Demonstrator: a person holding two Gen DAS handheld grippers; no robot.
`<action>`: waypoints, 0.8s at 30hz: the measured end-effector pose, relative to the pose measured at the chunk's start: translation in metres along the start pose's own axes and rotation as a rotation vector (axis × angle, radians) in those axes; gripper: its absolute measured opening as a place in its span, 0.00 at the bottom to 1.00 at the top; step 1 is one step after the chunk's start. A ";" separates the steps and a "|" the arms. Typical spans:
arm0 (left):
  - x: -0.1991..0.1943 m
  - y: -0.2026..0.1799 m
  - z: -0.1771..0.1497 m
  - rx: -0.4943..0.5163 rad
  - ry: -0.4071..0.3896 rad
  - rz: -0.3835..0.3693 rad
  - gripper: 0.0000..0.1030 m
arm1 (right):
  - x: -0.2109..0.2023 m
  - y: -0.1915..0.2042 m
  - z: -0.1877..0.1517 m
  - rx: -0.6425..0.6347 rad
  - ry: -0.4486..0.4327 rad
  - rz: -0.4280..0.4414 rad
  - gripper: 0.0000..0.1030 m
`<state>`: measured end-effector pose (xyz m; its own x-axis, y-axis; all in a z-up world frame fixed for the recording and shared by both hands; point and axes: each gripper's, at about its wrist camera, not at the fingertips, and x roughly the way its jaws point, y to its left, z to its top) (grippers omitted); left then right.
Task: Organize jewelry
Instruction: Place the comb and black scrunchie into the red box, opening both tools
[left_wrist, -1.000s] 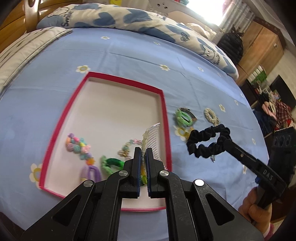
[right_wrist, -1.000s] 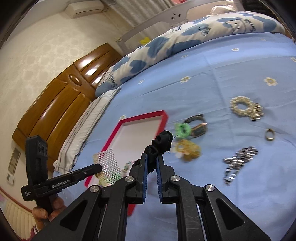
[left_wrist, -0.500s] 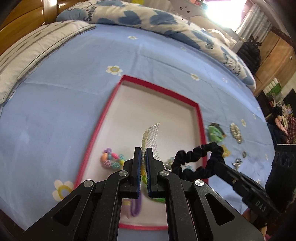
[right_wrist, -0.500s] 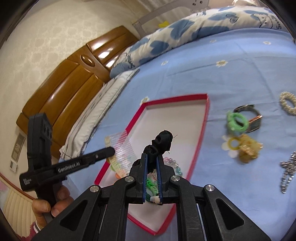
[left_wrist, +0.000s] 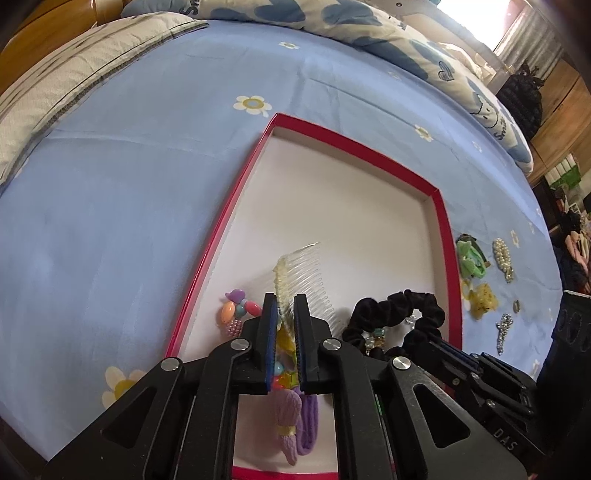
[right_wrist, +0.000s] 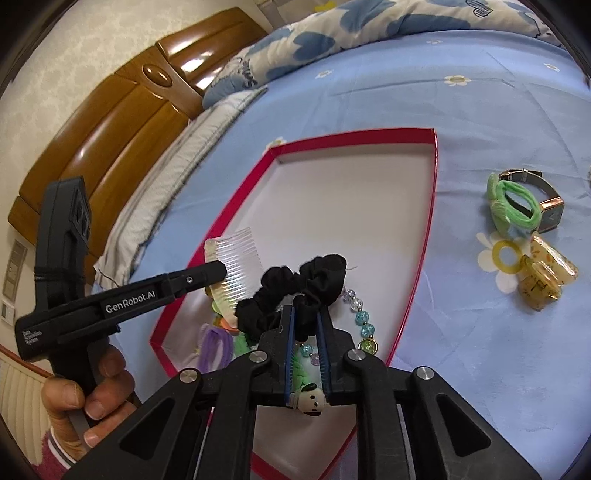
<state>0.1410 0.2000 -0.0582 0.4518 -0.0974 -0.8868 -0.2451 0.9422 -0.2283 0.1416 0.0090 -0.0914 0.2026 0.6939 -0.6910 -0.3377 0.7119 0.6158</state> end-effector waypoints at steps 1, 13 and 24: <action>0.000 0.000 -0.001 0.001 0.003 0.004 0.07 | 0.000 0.001 0.000 -0.002 0.001 0.002 0.14; -0.006 -0.001 -0.007 -0.003 0.018 0.027 0.29 | -0.019 0.002 -0.005 -0.011 -0.018 -0.019 0.40; -0.029 -0.011 -0.015 0.006 -0.015 0.004 0.39 | -0.067 -0.014 -0.023 0.035 -0.091 -0.031 0.44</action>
<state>0.1174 0.1873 -0.0360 0.4634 -0.0888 -0.8817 -0.2415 0.9446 -0.2221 0.1115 -0.0502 -0.0621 0.2958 0.6773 -0.6736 -0.2976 0.7354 0.6087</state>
